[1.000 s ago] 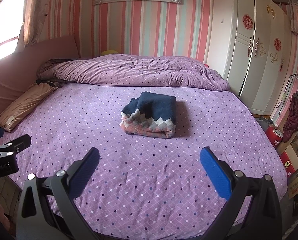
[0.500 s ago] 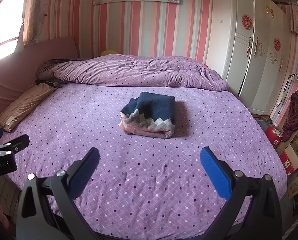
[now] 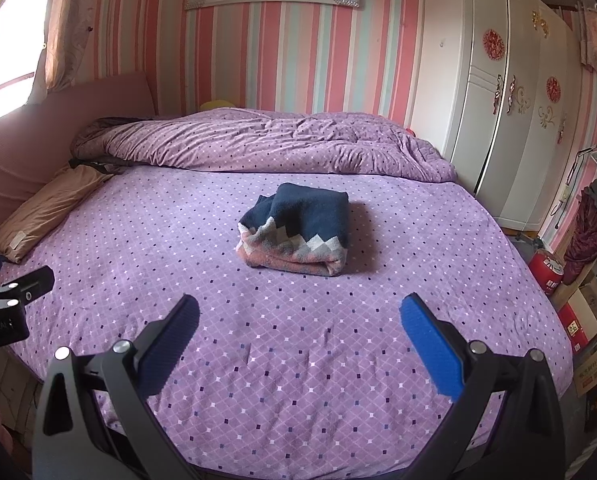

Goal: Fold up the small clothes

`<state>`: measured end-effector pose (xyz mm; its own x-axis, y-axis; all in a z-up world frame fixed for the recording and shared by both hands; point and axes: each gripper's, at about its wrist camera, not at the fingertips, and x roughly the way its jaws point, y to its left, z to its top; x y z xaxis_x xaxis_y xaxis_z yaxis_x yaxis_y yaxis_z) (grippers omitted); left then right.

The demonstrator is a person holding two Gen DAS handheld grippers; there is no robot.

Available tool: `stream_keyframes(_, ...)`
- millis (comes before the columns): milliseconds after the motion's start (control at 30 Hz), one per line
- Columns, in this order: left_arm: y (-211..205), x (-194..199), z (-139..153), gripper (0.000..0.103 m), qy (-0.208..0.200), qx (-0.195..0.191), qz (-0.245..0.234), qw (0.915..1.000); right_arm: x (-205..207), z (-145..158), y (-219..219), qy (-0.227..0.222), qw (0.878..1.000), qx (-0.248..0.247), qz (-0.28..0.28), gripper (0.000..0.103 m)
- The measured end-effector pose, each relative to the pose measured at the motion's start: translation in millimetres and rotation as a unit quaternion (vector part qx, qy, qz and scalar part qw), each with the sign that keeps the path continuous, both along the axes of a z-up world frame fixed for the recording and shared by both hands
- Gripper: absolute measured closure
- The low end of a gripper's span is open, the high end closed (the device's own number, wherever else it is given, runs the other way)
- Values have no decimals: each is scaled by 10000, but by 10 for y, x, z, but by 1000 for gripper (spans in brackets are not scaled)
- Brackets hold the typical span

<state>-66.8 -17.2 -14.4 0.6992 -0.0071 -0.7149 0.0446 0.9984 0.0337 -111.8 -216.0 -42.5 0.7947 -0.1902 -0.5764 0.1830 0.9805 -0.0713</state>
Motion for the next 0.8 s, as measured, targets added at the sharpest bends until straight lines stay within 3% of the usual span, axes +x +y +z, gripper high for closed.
stream_keyframes(333,-19,-1,16,3,21,-84,-185,9998,-3,-12,3,8,10000,-39,-11,2)
stream_keyframes(567,-41,-96,102,3,-346,-26,-115,9993,-3,-15,-11,3,10000,-65,-17,2)
stream_keyframes(800,-93,-97,126,3,-328,16,-184,9993,-1,-9,-20,-3,10000,-72,-16,2)
